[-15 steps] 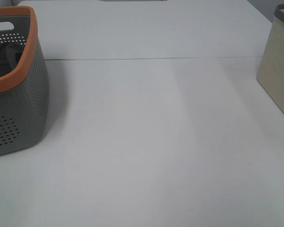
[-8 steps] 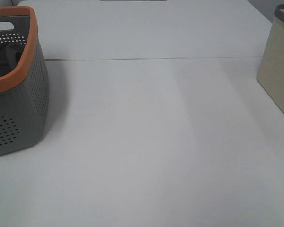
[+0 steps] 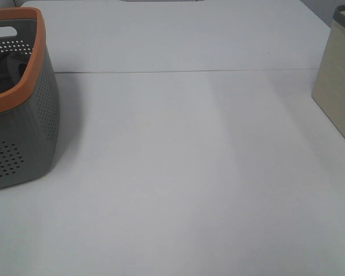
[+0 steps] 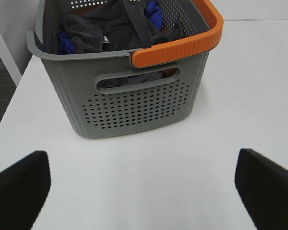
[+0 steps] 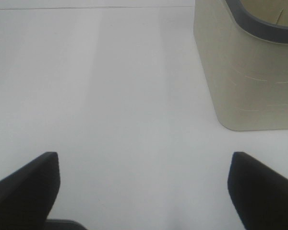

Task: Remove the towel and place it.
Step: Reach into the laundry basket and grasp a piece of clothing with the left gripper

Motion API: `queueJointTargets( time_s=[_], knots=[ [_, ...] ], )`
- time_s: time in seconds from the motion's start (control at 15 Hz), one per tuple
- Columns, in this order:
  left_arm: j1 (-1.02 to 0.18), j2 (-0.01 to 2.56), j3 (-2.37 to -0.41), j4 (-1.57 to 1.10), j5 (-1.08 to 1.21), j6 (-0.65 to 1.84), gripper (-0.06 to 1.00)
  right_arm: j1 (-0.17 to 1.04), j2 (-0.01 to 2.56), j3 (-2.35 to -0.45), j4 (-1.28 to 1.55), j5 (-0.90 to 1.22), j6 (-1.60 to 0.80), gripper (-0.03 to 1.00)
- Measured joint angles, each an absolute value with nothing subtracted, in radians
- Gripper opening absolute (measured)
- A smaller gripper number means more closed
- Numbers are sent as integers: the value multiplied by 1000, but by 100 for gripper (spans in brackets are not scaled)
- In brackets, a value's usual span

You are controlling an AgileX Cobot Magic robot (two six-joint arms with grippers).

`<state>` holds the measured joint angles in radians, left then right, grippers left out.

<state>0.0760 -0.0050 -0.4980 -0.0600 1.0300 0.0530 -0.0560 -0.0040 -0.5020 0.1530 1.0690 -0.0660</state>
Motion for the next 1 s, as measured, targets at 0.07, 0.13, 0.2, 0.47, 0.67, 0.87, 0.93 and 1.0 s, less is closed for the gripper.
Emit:
queueJointTargets(
  time_s=[0.07,0.13,0.2,0.47,0.67,0.87,0.93,1.0],
  knots=[
    [76,-5,-498,-60,1030,53,98,-56,-4,-502,153,1069,-66,85],
    [76,-5,-498,-60,1030,53,98,-56,-4,-502,153,1069,-66,85],
    [76,-5,-498,-60,1030,53,98,-56,-4,-502,153,1069,-66,85],
    [76,-5,-498,-60,1030,53,98,-56,-4,-502,153,1069,-66,85],
    [76,-5,-498,-60,1030,53,98,-56,-4,-502,153,1069,-66,85],
    [76,-5,-498,-60,1030,53,98,-56,-4,-502,153,1069,-66,85],
    [76,-5,-498,-60,1030,53,98,-56,-4,-502,153,1069,-66,85],
    [76,-5,-498,-60,1030,53,98,-56,-4,-502,153,1069,-66,85]
  ],
)
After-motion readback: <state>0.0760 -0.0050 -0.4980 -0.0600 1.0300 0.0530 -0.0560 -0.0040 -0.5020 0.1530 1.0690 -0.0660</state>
